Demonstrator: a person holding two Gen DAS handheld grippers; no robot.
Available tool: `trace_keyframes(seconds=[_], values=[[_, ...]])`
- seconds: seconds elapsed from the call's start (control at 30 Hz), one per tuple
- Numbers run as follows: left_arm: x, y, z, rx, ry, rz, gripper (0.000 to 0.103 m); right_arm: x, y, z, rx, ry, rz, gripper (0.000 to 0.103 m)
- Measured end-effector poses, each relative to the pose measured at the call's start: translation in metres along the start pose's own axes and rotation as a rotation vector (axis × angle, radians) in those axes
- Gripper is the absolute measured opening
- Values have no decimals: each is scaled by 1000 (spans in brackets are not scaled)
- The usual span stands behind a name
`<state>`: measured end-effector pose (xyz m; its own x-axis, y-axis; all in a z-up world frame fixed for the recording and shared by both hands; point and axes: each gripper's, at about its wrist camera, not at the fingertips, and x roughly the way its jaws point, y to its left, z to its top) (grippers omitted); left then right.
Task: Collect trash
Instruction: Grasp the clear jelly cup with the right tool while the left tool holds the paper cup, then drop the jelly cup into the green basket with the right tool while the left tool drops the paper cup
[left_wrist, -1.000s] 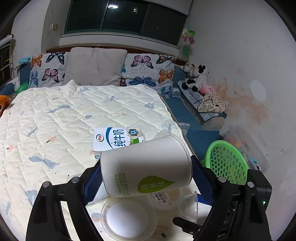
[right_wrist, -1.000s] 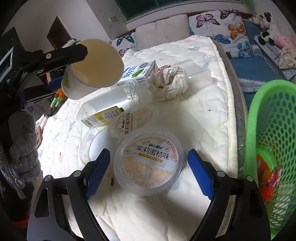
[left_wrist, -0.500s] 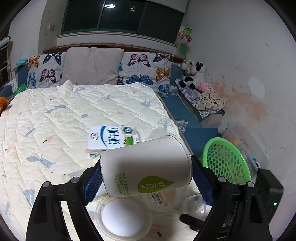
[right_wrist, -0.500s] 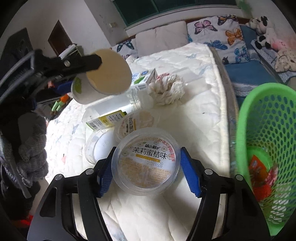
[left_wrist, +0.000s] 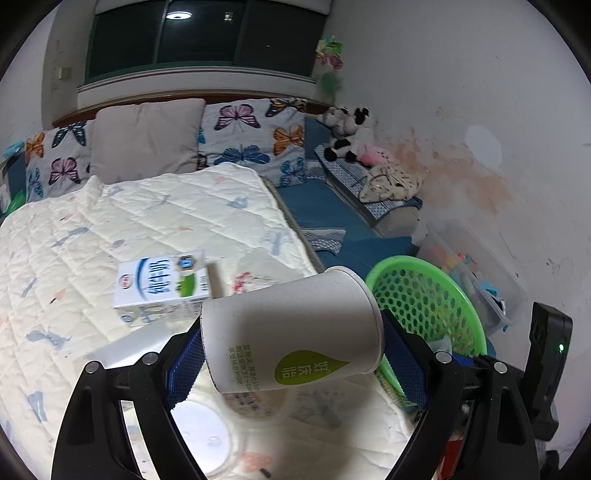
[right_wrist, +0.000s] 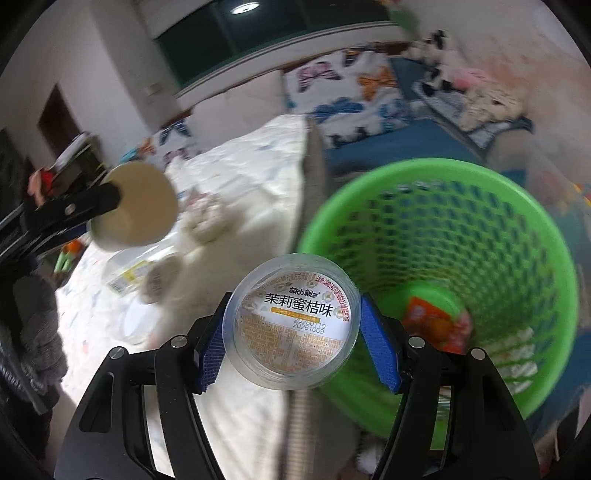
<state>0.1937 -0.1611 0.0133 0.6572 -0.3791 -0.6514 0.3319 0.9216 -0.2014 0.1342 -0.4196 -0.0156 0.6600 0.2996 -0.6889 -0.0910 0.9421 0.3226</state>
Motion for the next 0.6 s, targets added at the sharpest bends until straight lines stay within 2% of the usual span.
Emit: trace_keyframes(seconds=[0.17, 0.33, 0.4, 0.6], values=[[9, -19, 3, 31, 15, -31, 85, -3, -31, -1, 47, -11, -83, 67], [22, -38, 3, 61, 39, -49, 85, -5, -53, -3, 90, -14, -113, 68], [26, -44, 3, 69, 50, -59, 85, -7, -60, -4, 109, -19, -119, 74], [42, -66, 0, 107, 84, -85, 85, -20, -73, -8, 141, -40, -136, 74]])
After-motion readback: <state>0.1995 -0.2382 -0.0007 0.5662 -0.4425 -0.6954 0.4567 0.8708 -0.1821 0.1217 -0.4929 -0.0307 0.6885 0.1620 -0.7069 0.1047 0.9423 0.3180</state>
